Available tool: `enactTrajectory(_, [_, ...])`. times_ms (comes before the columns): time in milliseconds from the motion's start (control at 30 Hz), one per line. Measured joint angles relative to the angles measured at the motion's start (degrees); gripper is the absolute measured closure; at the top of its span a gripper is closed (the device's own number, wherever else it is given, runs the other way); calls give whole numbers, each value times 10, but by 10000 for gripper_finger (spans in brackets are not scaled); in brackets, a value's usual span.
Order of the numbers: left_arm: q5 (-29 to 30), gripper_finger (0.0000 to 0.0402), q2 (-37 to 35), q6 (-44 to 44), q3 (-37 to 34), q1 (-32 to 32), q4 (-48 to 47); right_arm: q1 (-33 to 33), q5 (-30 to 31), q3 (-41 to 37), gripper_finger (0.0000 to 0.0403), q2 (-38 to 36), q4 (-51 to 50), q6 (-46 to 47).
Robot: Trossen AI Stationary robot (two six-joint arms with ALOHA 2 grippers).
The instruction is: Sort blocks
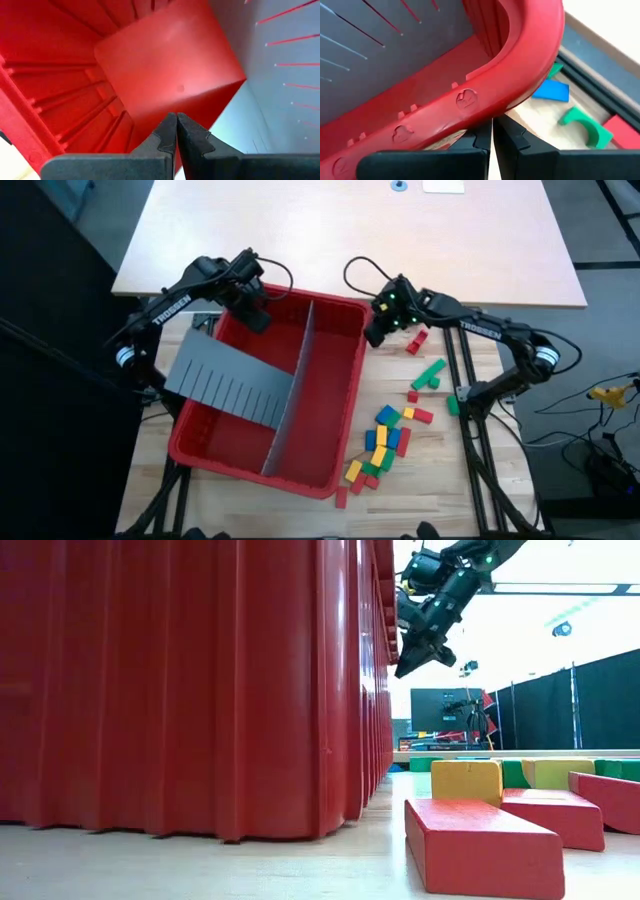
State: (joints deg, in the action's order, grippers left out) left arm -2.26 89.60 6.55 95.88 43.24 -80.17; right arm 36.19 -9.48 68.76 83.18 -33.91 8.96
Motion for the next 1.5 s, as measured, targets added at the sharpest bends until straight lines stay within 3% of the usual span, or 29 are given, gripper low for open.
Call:
enactTrajectory(600, [-10, 402, -80, -21, 0, -1, 37, 30, -2, 93, 403, 10, -3, -7])
enactTrajectory(767, [-60, 402, -115, -83, 0, -1, -19, 29, -10, 124, 403, -11, -21, -20])
enactTrajectory(967, [-62, 402, -141, -94, 0, -1, -101, 25, -88, 182, 403, -22, -22, -30])
enactTrajectory(1500, [44, 402, -226, 40, 0, 1, -98, 14, -96, 213, 403, -21, -52, -37])
